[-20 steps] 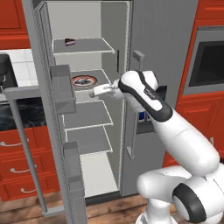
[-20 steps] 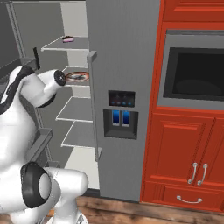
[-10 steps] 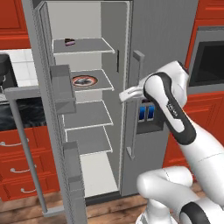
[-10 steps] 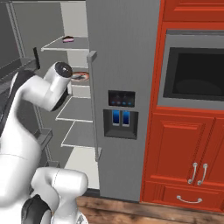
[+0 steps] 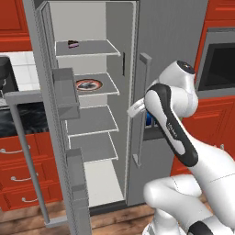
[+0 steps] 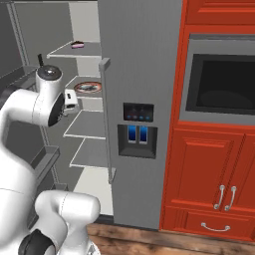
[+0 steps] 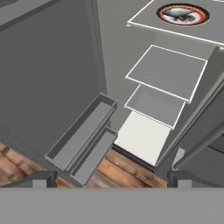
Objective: Retrieve the fish from the fridge and place it on the saucepan with marinade on the stove.
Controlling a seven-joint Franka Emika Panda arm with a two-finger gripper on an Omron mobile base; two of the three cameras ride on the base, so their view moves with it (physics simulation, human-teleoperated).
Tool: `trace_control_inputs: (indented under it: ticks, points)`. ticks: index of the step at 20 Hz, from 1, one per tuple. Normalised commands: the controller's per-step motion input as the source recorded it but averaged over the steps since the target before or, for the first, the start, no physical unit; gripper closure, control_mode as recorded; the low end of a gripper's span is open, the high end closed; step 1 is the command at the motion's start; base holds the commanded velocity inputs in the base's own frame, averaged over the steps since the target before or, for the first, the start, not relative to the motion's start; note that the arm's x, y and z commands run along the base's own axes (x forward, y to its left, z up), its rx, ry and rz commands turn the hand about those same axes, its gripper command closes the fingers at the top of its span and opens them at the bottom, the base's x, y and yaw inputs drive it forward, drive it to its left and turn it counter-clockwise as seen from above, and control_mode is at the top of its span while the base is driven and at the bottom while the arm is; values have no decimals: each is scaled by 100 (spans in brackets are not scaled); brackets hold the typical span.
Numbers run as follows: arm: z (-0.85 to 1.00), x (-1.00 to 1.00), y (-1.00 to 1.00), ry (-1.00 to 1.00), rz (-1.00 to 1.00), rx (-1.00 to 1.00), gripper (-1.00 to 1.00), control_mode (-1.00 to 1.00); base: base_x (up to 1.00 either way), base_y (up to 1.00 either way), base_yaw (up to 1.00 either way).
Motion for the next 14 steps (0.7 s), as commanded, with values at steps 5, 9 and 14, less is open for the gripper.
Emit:
trace_control_inputs:
  ticks: [5, 9, 14]
  points:
    - [0, 4, 30, 1, -3, -1, -100, -100, 0, 0, 0]
    - [0, 13, 81, 0, -18, -5, -100, -100, 0, 0, 0]
    - [0, 18, 20, 0, -9, -1, -100, -100, 0, 0, 0]
